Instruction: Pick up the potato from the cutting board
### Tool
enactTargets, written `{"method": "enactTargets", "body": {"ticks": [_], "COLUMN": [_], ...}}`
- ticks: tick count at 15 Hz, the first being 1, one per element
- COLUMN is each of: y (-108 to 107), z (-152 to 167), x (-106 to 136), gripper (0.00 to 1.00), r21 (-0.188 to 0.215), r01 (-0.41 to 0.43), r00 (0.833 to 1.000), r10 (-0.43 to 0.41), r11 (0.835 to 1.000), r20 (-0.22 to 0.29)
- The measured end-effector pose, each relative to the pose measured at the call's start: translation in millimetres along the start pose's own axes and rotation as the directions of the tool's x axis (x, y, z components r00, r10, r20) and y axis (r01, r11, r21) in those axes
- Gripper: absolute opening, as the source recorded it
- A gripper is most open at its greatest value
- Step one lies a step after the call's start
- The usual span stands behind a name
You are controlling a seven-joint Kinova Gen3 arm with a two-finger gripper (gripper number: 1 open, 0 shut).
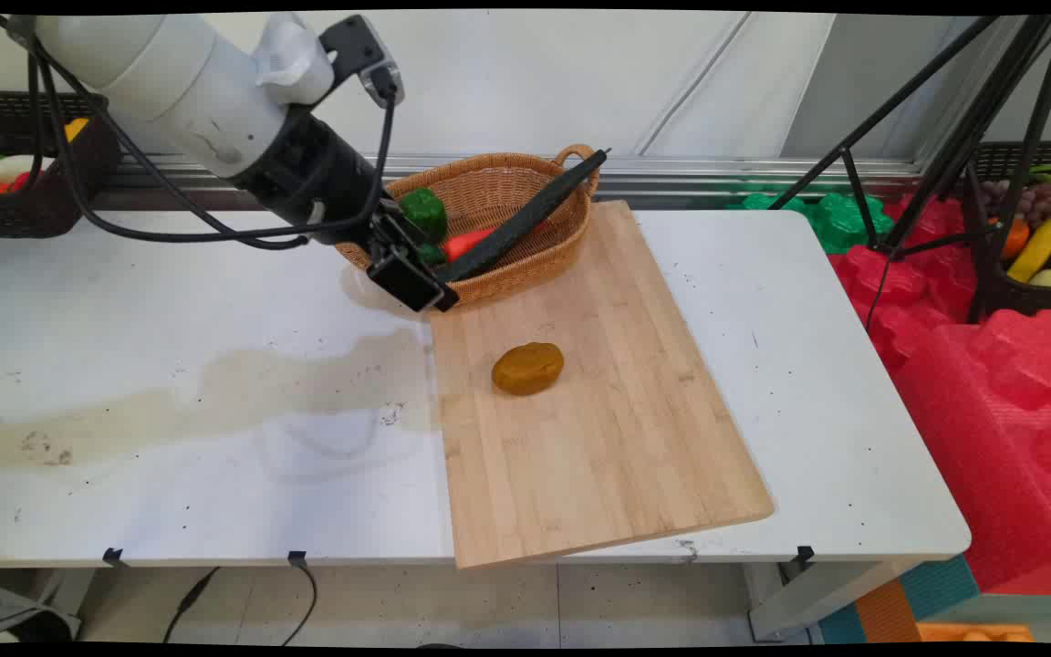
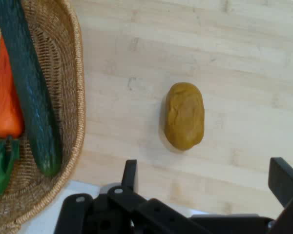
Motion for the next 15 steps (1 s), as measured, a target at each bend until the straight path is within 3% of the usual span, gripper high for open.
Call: {"method": "enactTargets", "body": {"ticks": [8, 15], "y": [7, 11], "z": [44, 129], "x": [22, 38], "gripper": [1.00, 1.00], "r21": [0.003, -0.015], "r01": [-0.003, -0.032], "r00": [0.999, 0.994], "r10": [0.003, 0.034], "r11": [1.000, 0.999], "r20": [0.034, 0.102]}}
